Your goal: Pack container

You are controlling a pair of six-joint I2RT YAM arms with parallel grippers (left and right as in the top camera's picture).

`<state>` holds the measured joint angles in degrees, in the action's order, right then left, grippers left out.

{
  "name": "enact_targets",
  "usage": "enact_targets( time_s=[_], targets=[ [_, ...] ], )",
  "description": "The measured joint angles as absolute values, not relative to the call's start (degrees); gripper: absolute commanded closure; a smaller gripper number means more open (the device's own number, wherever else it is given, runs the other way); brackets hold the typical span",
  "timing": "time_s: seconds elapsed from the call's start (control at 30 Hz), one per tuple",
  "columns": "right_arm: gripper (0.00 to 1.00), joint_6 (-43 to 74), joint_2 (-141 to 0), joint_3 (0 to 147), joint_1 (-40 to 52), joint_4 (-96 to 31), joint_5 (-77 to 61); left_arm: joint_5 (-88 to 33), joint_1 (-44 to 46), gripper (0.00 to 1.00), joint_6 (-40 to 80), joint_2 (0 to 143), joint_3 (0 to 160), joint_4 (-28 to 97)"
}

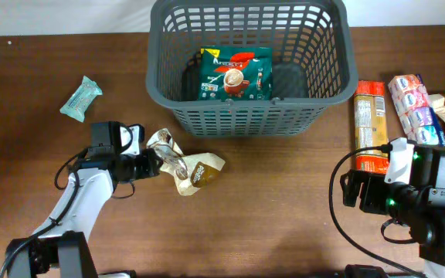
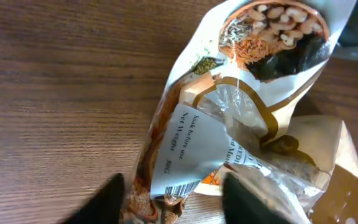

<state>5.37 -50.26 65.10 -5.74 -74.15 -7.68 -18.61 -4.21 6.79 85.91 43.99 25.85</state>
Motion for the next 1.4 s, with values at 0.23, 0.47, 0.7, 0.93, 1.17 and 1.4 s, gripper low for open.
enact_targets(
  time_s=[0.23, 0.47, 0.7, 0.93, 1.17, 1.4],
  targets=[
    [0.01, 5.41, -50.26, 65.10, -5.74, -74.15, -7.68, -18.61, -4.21, 0.92, 6.83, 85.93, 43.99, 25.85],
    [0.01, 5.39, -50.26, 65.10, -5.74, -74.17, -7.68, -17.89, -4.25, 0.98, 6.96, 85.93, 44.03, 27.16],
    [0.01, 5.41, -50.26, 65.10, -5.74, -74.35, -7.68, -15.51, -8.80, 0.98, 6.94, 85.93, 44.03, 29.91],
    [0.01, 5.39, -50.26, 65.10, -5.74, -74.39, -7.68, -14.48, -18.37, 0.98, 6.94, 85.93, 44.03, 31.11],
    [0.01, 5.39, -50.26, 65.10, -5.74, -74.39, -7.68, -14.06, -24.58, 0.88, 6.90, 85.93, 44.03, 31.31],
    [0.01, 5.39, -50.26, 65.10, -5.74, -74.39, -7.68, -16.49, -24.82, 0.68, 7.09, 85.91, 44.03, 32.21]
  ],
)
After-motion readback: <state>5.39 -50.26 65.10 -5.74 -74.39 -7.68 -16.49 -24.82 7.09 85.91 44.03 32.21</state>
